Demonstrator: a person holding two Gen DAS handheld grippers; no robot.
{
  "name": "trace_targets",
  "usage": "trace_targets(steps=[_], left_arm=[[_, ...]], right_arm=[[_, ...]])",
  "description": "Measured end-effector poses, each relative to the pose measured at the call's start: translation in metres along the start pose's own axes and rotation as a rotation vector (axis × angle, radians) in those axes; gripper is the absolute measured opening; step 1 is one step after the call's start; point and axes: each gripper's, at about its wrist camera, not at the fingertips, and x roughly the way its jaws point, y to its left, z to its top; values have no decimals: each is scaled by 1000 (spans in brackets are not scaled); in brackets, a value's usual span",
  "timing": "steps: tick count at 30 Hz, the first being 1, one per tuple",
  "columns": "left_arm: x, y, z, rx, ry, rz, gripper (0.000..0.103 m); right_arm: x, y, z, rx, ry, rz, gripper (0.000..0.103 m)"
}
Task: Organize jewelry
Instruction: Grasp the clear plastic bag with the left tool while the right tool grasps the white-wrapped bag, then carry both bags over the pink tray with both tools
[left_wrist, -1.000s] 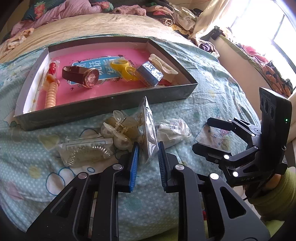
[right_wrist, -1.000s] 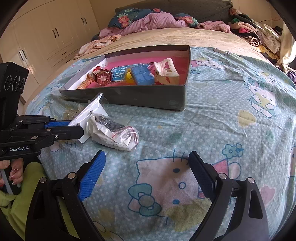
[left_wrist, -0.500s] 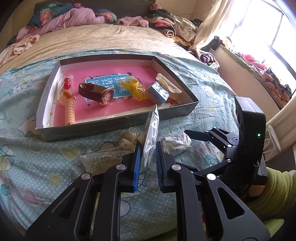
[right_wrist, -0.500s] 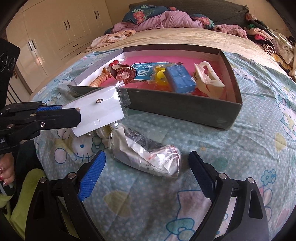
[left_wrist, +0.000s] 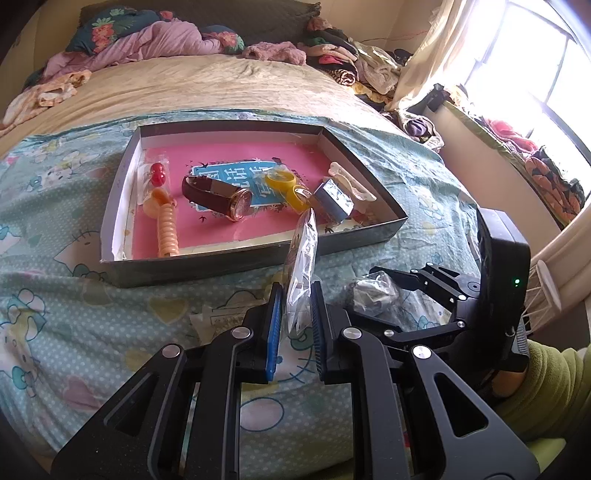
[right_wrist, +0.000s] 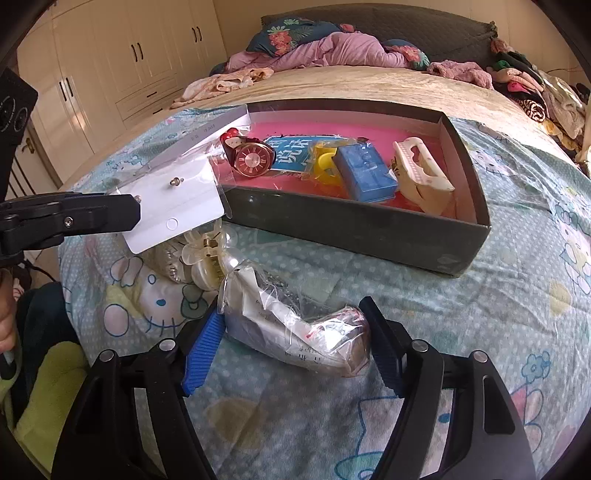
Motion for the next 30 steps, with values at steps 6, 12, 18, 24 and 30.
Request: trace_targets(steps=[6,12,18,24,30], left_arm=[[-10,10,2,0,-6,20,8],[-21,18,8,1,-25,32,8],[-30,25,15,3,-44,47,8],[-35,31,21,-3,-62,61,8],[-34,39,27,-10,-78,75,8]], right_arm=[[-23,-4,2,23,-29,-8,71],[-37,-1,16,19,-67,-14,71],[-44,7,34,-7,-100,-6,71],[-45,14,53,-34,-126,0,71],[-42,19,71,-56,-149,6,71]])
